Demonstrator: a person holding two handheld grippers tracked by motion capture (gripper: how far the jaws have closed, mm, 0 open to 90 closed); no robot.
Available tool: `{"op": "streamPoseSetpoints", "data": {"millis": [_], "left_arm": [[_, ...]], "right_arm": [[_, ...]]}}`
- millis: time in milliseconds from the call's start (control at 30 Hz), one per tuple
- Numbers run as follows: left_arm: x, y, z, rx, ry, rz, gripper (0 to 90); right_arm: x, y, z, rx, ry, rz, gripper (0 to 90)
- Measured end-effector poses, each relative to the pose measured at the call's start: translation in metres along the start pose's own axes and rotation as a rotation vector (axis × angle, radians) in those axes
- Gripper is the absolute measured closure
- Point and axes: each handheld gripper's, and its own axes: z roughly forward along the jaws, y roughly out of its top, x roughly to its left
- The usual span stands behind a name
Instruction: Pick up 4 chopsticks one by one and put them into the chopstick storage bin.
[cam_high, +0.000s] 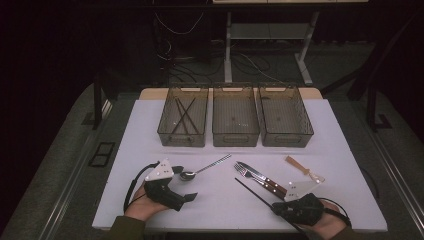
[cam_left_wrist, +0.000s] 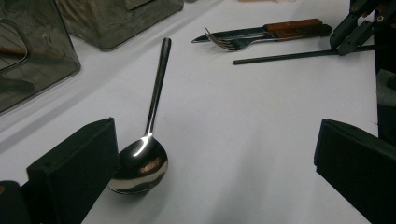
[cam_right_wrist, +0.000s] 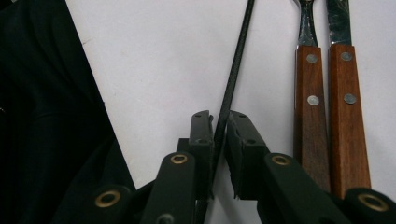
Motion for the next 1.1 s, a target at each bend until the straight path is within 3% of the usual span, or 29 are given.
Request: {"op": "streamPoseSetpoints", "data": {"millis": [833,1100], "left_arm": [[0.0002,0.0001,0.0011,0.009,-0.002,0.006,0.0],[0.0006,0.0,0.001,0.01,-0.003,0.011,0.0]], "right_arm": [[-0.0028,0.0003,0.0005,-0.002,0.008,-0.007,86.0],[-0.005,0.004,-0.0043,-0.043,0.016,-0.006,86.0]]}}
